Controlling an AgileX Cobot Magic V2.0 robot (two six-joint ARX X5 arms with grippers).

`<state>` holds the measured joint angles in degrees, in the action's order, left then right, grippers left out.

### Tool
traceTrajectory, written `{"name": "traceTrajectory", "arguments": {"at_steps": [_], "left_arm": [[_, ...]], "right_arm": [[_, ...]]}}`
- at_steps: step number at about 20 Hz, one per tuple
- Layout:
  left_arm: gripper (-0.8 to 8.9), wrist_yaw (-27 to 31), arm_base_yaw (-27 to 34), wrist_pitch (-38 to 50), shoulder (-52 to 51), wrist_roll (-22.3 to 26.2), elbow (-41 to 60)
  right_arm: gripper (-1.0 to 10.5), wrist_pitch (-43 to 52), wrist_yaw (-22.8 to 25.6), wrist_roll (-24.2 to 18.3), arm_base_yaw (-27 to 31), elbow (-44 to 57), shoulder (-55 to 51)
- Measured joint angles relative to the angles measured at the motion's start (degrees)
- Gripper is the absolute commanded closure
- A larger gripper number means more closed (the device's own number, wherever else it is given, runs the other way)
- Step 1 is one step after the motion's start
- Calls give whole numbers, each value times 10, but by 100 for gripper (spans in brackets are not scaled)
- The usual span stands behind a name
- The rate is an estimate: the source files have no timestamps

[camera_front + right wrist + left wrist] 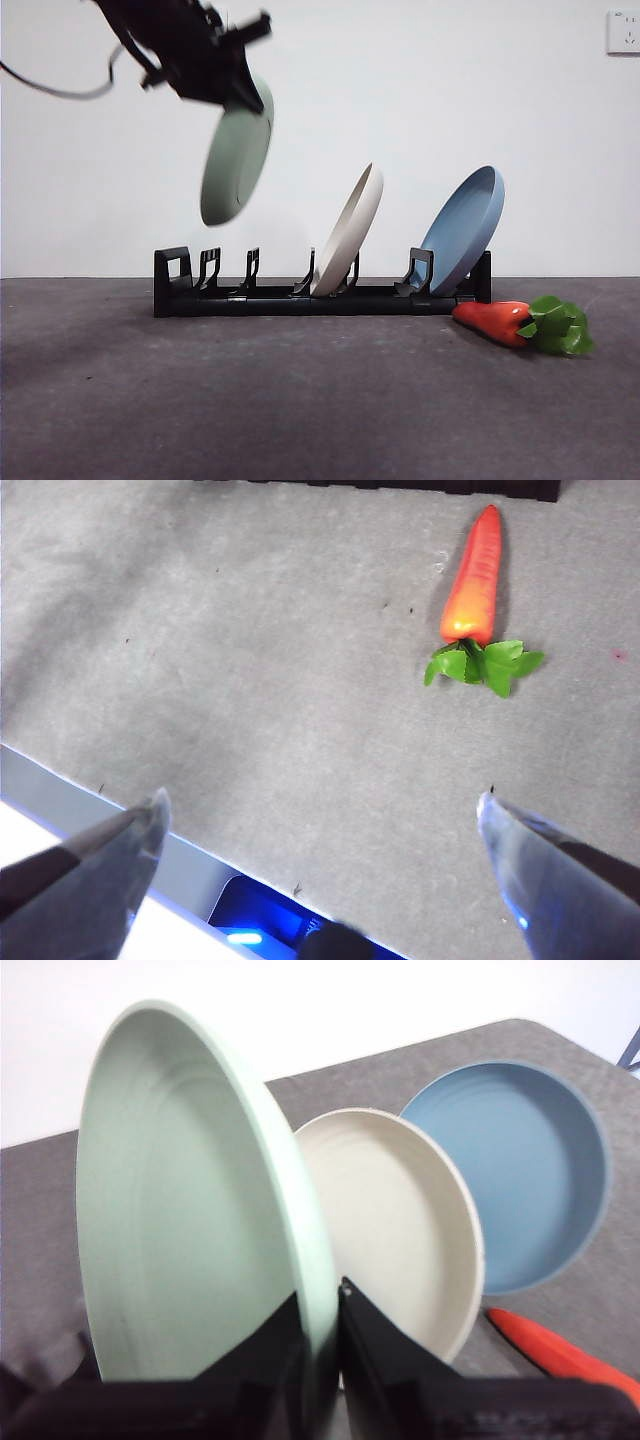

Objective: Take the green plate from the plate rack,put the plate on the table,take the carrot from the table,put the carrot in the plate

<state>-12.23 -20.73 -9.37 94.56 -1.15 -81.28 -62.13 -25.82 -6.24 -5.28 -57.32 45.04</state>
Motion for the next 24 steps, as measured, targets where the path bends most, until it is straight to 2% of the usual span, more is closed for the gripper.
{"name": "traceTrajectory", "arguments": {"at_steps": [3, 6, 7, 9, 11, 13, 16, 21, 24], "left_arm": [[820, 1, -21, -76, -69, 10, 0], [819, 10, -81, -175, -144, 53, 0], [819, 28, -104, -208, -156, 70, -1], [819, 112, -166, -292, -156, 115, -1], [819, 179, -212, -328, -141, 145, 23], [819, 218, -255, -321, -136, 160, 65], [819, 267, -313, -265, -133, 180, 132], [819, 308, -349, -178, -72, 218, 234], [819, 327, -375, -131, -26, 237, 241]], "right_arm": [[289, 0, 0, 0, 0, 0, 0], [289, 0, 0, 0, 0, 0, 0], [289, 0, 0, 0, 0, 0, 0], [289, 0, 0, 0, 0, 0, 0], [289, 0, -1, 0, 0, 0, 0], [289, 0, -9, 0, 0, 0, 0], [289, 0, -11, 0, 0, 0, 0], [289, 0, -12, 1, 0, 0, 0], [289, 0, -12, 3, 0, 0, 0]]}}
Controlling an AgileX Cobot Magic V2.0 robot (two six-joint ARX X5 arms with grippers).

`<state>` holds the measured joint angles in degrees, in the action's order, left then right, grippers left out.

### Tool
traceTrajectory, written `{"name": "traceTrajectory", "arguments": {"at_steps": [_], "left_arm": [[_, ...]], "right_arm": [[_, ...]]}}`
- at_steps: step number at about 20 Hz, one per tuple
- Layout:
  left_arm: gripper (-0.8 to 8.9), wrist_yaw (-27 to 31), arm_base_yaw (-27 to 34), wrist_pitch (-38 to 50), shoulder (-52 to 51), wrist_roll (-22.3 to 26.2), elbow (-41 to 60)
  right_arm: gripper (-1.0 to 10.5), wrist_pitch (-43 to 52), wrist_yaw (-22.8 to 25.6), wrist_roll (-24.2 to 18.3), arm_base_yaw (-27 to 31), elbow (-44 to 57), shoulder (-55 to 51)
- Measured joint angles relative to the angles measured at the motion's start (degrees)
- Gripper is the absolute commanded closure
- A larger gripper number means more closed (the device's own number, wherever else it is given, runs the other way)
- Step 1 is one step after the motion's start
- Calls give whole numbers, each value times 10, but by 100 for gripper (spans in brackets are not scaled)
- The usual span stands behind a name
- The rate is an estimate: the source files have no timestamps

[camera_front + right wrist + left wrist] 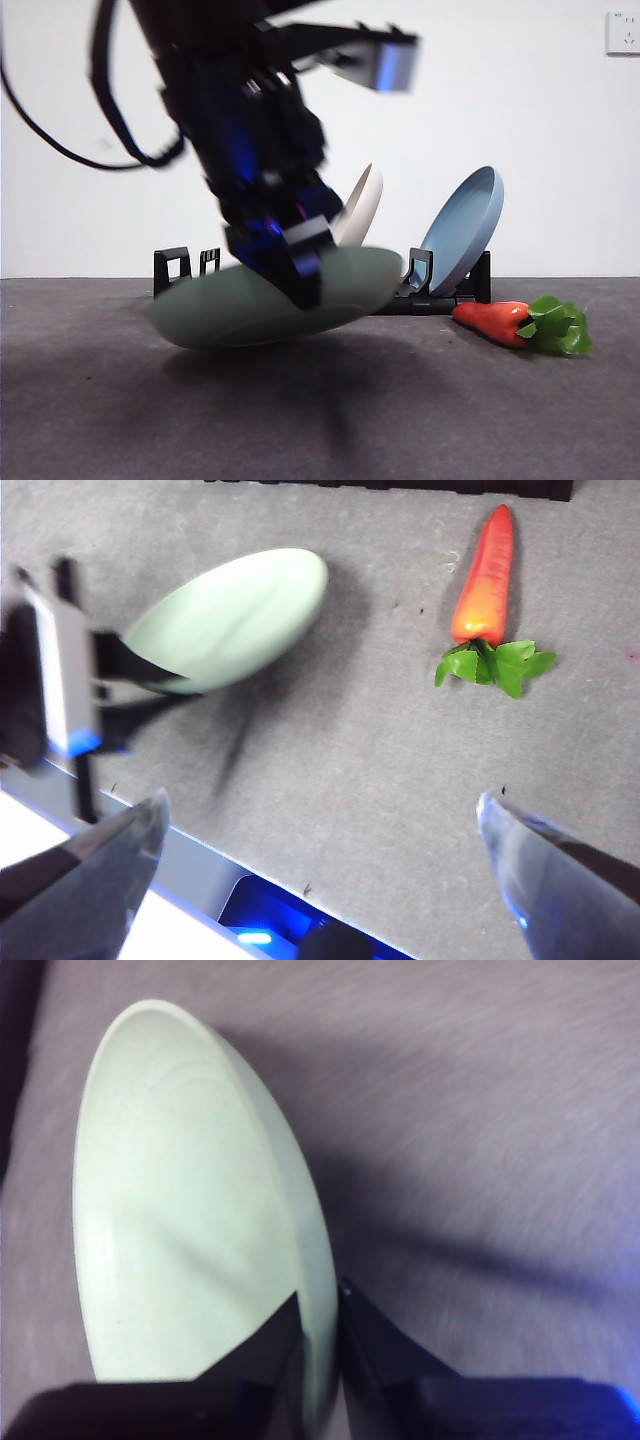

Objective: Take the green plate from the plate rack,put the plate on the table,take the carrot from the table,put the carrot in the plate

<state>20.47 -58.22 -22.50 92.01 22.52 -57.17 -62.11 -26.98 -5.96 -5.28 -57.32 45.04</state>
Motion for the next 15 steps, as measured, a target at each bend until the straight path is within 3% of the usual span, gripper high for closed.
{"name": "traceTrajectory", "arguments": {"at_steps": [6, 9, 10, 15], "left_arm": [[796, 32, -39, 48, 92, 21, -6], [543, -3, -41, 43, 95, 3, -7], [501, -1, -45, 41, 98, -3, -6], [495, -2, -45, 32, 90, -29, -13]], "right_arm": [[289, 1, 0, 0, 0, 0, 8], [289, 4, 2, 0, 0, 0, 22], [289, 8, 2, 0, 0, 0, 30], [290, 63, 2, 0, 0, 0, 84]]}}
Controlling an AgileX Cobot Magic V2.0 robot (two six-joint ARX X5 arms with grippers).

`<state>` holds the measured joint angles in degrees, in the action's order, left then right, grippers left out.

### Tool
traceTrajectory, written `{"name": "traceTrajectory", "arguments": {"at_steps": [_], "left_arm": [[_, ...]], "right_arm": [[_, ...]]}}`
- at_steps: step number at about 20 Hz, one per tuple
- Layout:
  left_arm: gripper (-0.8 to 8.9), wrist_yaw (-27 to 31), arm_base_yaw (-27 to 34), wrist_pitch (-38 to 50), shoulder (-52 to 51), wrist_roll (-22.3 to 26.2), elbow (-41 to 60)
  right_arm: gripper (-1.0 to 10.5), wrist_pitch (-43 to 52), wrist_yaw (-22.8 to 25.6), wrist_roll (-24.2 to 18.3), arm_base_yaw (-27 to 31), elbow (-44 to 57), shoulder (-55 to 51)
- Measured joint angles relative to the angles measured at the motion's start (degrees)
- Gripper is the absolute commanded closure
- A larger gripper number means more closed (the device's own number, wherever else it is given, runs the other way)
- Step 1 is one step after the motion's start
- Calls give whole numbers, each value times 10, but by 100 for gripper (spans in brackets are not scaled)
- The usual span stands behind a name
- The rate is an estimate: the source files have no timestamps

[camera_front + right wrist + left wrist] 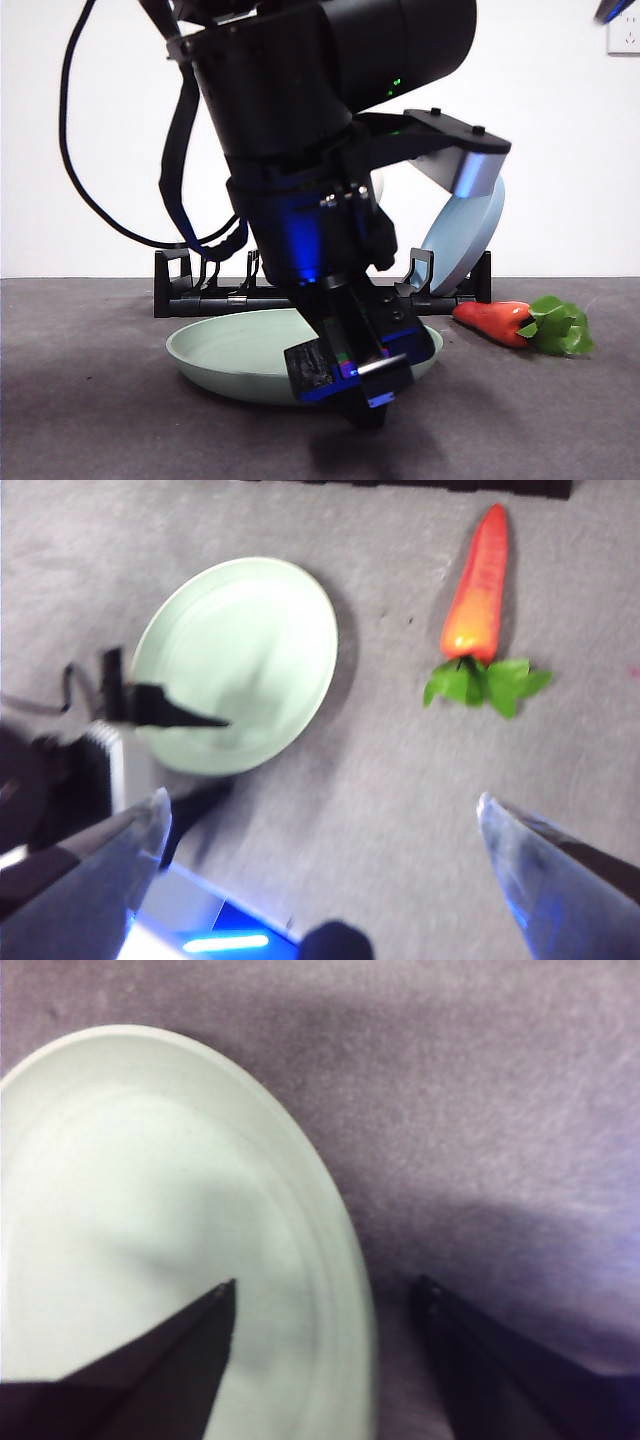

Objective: Take the green plate from the plate rack,put the plate on the table,take the carrot from the table,put the carrot in the plate

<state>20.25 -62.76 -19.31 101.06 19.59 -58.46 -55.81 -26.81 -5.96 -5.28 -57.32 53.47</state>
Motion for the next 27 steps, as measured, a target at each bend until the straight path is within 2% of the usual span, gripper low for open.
{"name": "traceTrajectory", "arguments": {"at_steps": [3, 6, 12, 17, 19, 21, 22, 24, 27], "left_arm": [[495, -10, -4, -51, -25, -40, -15], [495, -13, -7, -74, -106, -91, -56], [495, -40, -9, -97, -292, -229, -123], [495, -42, -14, -134, -419, -272, -127], [495, -42, -16, -163, -444, -282, -127], [495, -42, -16, -184, -457, -293, -127], [495, -42, -16, -192, -458, -296, -127], [495, -42, -16, -204, -457, -300, -127], [496, -42, -16, -205, -457, -302, -127]], "right_arm": [[290, 72, 1, 0, 0, 0, 57], [290, 148, 5, 0, -2, 0, 134], [290, 295, 75, 1, -45, 0, 306], [311, 377, 165, -1, -85, 0, 420], [398, 396, 181, -1, -90, 0, 445], [421, 406, 195, 0, -90, 0, 459], [478, 407, 196, 0, -90, 0, 464], [674, 407, 198, 1, -90, 0, 472], [904, 407, 196, 2, -90, 0, 475]]}}
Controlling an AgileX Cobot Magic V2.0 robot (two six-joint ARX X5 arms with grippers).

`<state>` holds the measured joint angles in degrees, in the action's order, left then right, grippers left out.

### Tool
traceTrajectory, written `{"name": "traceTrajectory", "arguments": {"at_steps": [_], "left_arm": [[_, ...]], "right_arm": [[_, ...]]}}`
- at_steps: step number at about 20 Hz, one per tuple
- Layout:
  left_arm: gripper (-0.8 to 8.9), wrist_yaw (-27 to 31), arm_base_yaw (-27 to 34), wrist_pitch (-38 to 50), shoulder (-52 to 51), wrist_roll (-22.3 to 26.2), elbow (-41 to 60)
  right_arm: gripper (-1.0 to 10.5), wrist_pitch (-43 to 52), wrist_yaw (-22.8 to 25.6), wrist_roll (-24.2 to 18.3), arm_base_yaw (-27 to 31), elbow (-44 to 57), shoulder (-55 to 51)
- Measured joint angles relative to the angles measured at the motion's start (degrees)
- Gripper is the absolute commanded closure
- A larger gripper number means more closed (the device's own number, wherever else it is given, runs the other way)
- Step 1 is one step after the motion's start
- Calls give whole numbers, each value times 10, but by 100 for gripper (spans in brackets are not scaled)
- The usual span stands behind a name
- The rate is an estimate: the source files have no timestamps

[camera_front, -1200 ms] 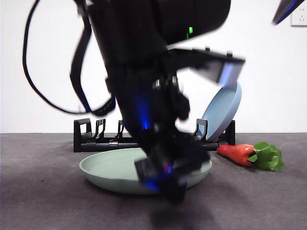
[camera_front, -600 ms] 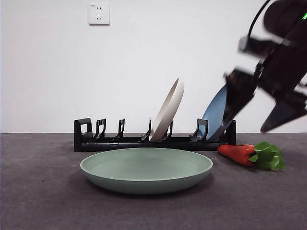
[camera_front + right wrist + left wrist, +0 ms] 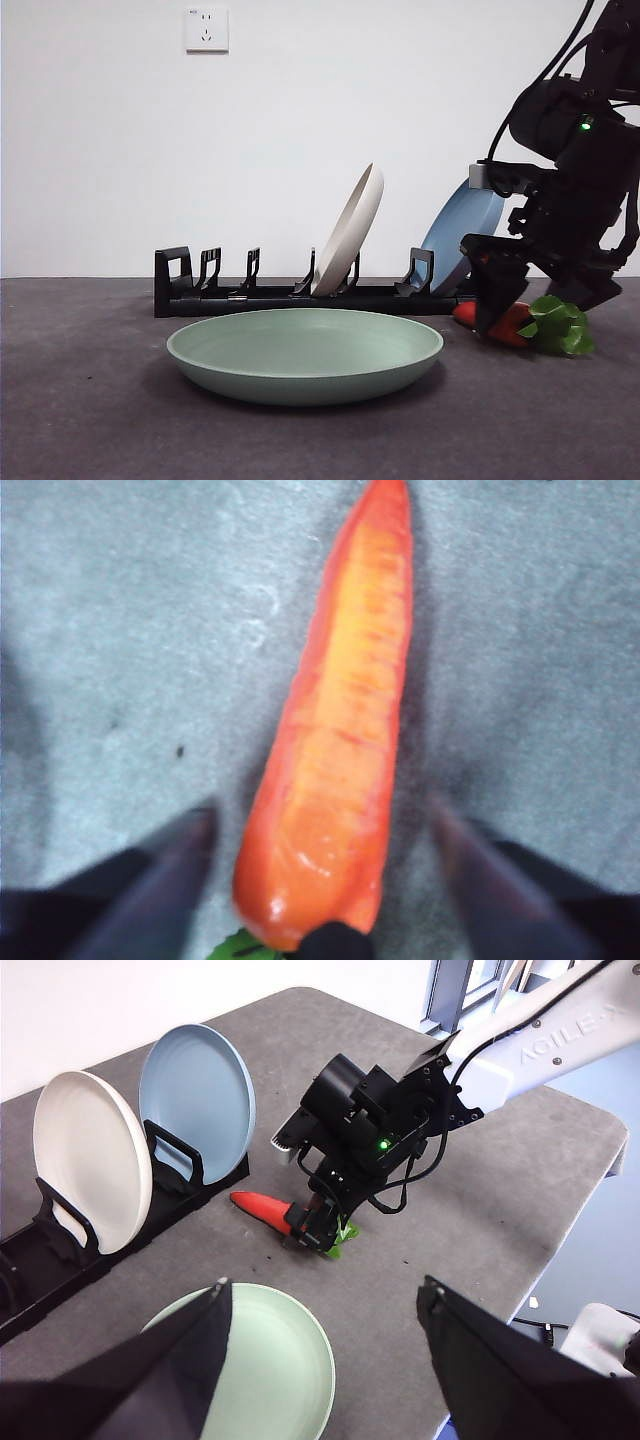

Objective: Take the green plate from the plate rack,put the plate on the table,take the carrot from the table,put the carrot in the plate

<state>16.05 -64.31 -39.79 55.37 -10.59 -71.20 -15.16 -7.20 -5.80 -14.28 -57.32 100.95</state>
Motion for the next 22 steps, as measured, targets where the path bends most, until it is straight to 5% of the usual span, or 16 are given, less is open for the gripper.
{"name": "traceTrajectory", "arguments": {"at_steps": [1, 10, 15, 22], "left_arm": [[496, 0, 0, 0, 0, 0, 0], [498, 1, 0, -10, 0, 0, 0], [498, 1, 0, -11, 0, 0, 0], [498, 1, 0, -26, 0, 0, 0]], "right_arm": [[968, -2, -2, 0, 0, 0, 0], [963, -91, -16, 9, -21, 0, -100], [963, -113, -47, 39, -136, -2, -191], [963, -28, -16, 80, -280, -2, -81]]}}
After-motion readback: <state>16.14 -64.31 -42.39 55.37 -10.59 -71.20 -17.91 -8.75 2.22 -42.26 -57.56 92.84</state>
